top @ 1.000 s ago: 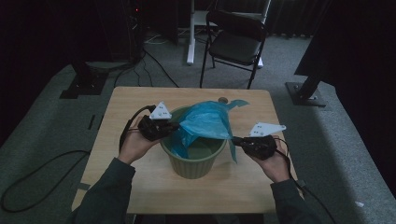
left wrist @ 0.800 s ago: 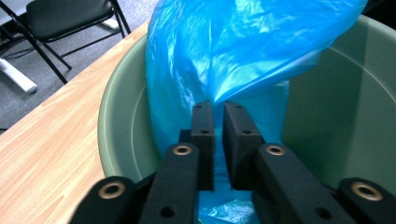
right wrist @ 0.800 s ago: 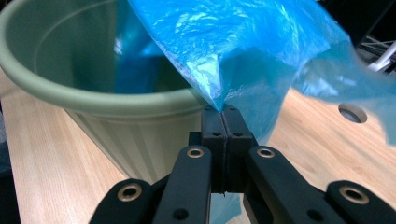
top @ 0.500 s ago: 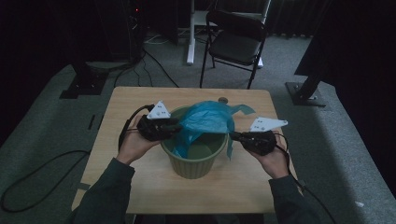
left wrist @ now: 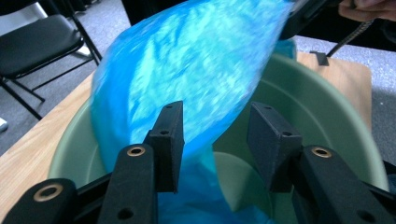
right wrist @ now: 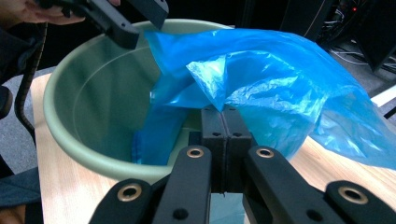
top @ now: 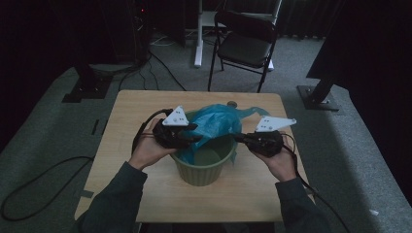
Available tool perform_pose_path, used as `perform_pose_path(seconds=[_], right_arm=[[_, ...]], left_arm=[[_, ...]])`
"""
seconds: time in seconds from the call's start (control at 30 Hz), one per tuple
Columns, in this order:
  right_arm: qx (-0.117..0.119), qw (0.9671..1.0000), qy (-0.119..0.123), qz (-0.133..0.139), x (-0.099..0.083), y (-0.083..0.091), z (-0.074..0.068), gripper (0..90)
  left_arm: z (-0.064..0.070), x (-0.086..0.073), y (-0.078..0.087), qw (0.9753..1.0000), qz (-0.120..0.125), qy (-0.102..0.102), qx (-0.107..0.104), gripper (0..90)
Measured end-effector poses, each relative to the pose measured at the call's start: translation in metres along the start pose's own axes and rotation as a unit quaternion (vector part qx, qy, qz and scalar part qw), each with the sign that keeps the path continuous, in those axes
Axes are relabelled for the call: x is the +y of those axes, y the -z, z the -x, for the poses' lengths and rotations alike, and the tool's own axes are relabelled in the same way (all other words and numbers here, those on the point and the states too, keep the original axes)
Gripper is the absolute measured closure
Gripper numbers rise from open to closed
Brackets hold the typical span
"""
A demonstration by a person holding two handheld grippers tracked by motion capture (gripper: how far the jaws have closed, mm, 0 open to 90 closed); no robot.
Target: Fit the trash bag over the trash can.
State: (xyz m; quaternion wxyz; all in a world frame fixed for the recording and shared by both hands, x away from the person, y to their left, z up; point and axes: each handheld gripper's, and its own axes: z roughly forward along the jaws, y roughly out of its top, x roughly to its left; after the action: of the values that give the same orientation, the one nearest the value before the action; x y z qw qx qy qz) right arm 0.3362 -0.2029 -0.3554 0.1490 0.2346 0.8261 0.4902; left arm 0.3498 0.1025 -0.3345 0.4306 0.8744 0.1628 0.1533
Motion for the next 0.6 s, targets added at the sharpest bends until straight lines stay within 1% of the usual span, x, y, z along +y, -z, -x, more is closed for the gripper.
perform_pose_path(seconds=[0.13,0.2,0.3,0.47,0.53,0.57,0.6], right_arm=[[0.006,1.0,0.0,0.0,0.005,-0.004,-0.002,90.0],[0.012,0.9999,-0.001,0.002,0.007,-0.006,-0.003,90.0],[0.014,0.9999,-0.001,0.002,0.008,-0.007,-0.004,90.0],[0.031,0.9995,0.003,0.006,0.013,-0.009,-0.007,90.0],[0.033,0.9994,0.004,0.006,0.014,-0.009,-0.008,90.0],[0.044,0.999,0.006,0.009,0.016,-0.01,-0.011,90.0],[0.046,0.9989,0.006,0.01,0.016,-0.01,-0.011,90.0]], left_arm=[[0.007,0.007,-0.006,0.9999,-0.001,-0.014,-0.002,53.8],[0.01,0.01,-0.008,0.9998,0.0,-0.02,0.001,52.5],[0.012,0.013,-0.009,0.9997,0.001,-0.024,0.0,51.2],[0.019,0.021,-0.019,0.9992,-0.005,-0.038,0.005,50.6],[0.02,0.022,-0.02,0.9991,-0.005,-0.04,0.008,51.7],[0.024,0.025,-0.027,0.9986,-0.012,-0.046,0.021,54.6],[0.025,0.026,-0.029,0.9981,-0.015,-0.05,0.032,57.2]])
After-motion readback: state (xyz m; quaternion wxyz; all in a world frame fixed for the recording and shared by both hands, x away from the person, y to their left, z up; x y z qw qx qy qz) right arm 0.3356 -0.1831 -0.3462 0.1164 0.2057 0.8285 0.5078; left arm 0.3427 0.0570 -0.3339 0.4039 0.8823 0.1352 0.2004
